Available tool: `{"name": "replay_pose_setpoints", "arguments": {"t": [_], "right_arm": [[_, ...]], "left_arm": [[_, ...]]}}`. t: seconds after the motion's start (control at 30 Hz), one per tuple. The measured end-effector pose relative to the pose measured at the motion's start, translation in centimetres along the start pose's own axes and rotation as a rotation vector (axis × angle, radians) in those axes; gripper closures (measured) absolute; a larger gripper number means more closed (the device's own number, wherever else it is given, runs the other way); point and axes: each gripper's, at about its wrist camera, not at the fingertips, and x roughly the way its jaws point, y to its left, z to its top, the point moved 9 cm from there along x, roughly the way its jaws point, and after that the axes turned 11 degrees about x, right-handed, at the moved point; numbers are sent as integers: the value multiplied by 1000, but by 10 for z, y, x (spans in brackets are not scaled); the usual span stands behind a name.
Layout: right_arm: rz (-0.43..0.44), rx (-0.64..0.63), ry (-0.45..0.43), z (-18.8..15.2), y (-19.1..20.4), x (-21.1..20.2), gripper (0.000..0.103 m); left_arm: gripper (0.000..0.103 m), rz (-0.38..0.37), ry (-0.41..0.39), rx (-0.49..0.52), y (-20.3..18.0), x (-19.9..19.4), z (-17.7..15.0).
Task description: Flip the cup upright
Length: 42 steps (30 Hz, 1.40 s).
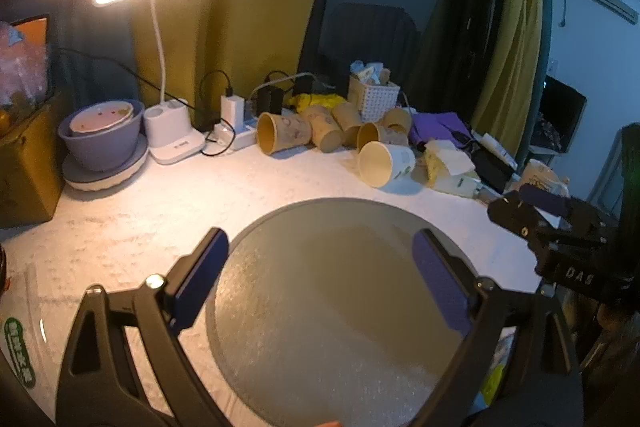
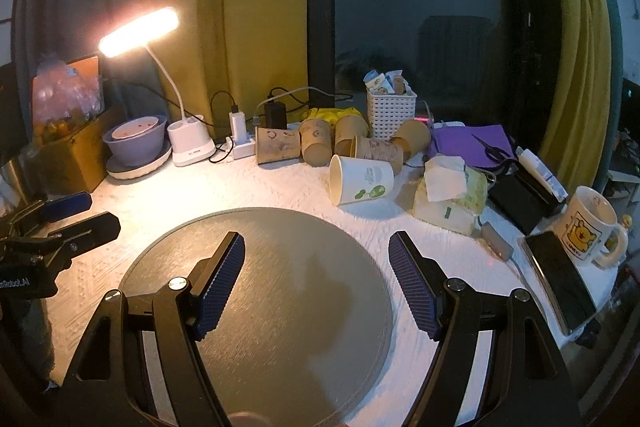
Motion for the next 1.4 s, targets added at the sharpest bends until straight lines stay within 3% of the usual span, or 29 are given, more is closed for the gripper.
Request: {"name": "replay_pose_setpoints", "arguments": {"t": [0.53, 1.0, 1.4], "right_arm": [[-34, 19, 52, 33, -44, 65, 26], [-113, 48, 131, 40, -96, 132, 26], [-125, 46, 120, 62, -119, 166, 26]], "left_arm": [[9, -37, 126, 67, -17, 83, 23], [9, -107, 179, 250, -47, 170, 54], [9, -181, 180, 421, -86, 239, 82]]}}
